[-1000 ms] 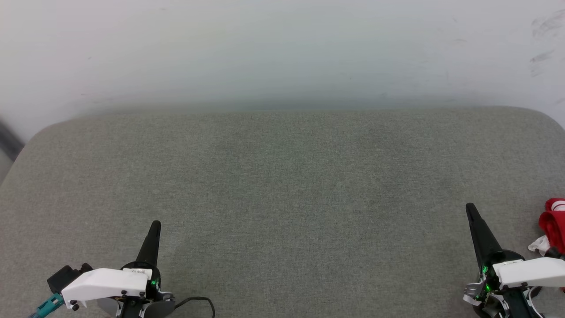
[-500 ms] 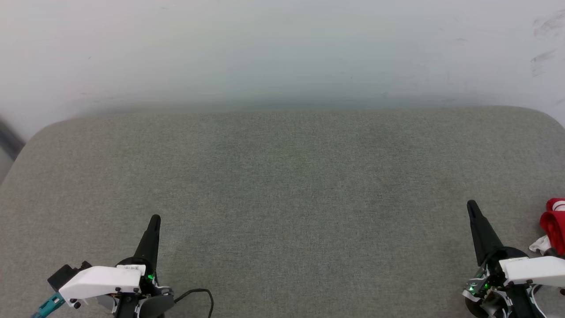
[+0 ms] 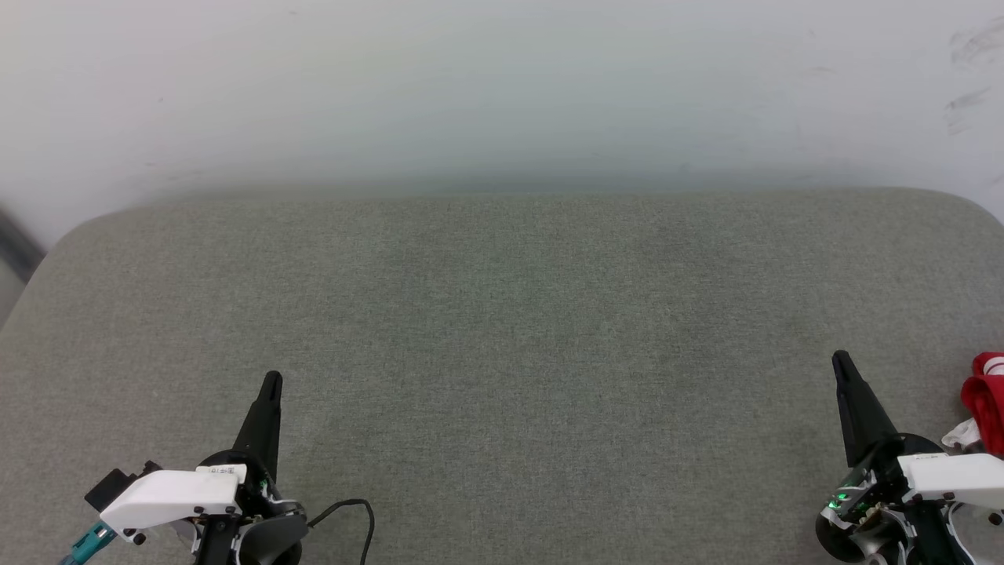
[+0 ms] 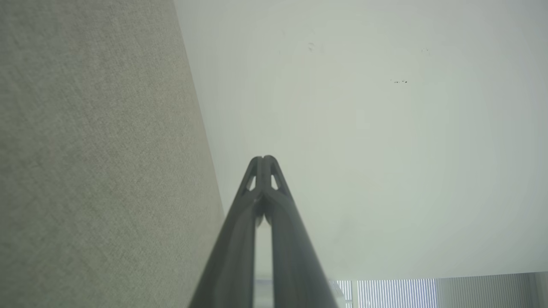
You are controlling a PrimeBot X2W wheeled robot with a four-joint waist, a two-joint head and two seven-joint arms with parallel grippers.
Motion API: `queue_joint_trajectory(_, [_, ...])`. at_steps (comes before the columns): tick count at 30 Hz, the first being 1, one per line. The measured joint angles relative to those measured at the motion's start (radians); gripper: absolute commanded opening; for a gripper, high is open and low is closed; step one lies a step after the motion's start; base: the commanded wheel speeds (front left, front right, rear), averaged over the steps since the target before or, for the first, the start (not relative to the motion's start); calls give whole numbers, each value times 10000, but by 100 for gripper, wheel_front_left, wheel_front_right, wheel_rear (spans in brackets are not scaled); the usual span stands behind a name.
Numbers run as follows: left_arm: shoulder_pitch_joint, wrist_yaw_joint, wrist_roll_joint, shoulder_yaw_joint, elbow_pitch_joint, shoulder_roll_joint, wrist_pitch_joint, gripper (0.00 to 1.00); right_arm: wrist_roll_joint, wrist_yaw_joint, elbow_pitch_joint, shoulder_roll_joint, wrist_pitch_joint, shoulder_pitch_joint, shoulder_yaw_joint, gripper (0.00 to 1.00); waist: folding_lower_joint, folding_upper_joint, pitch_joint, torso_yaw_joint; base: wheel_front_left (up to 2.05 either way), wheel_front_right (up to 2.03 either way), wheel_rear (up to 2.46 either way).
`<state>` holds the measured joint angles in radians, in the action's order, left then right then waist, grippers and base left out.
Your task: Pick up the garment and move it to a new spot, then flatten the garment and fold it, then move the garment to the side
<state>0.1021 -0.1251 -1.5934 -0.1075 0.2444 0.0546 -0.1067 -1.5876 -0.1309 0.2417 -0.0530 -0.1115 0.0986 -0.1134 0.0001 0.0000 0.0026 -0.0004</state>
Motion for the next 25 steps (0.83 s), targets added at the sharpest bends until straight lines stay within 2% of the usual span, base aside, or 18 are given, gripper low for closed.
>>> queue_joint_trajectory(25, [40,-59,-201,-61,13,-38,-65,0,-234,0,44,15,-21,53,-17,0,-1,0,5,4,0,0,0])
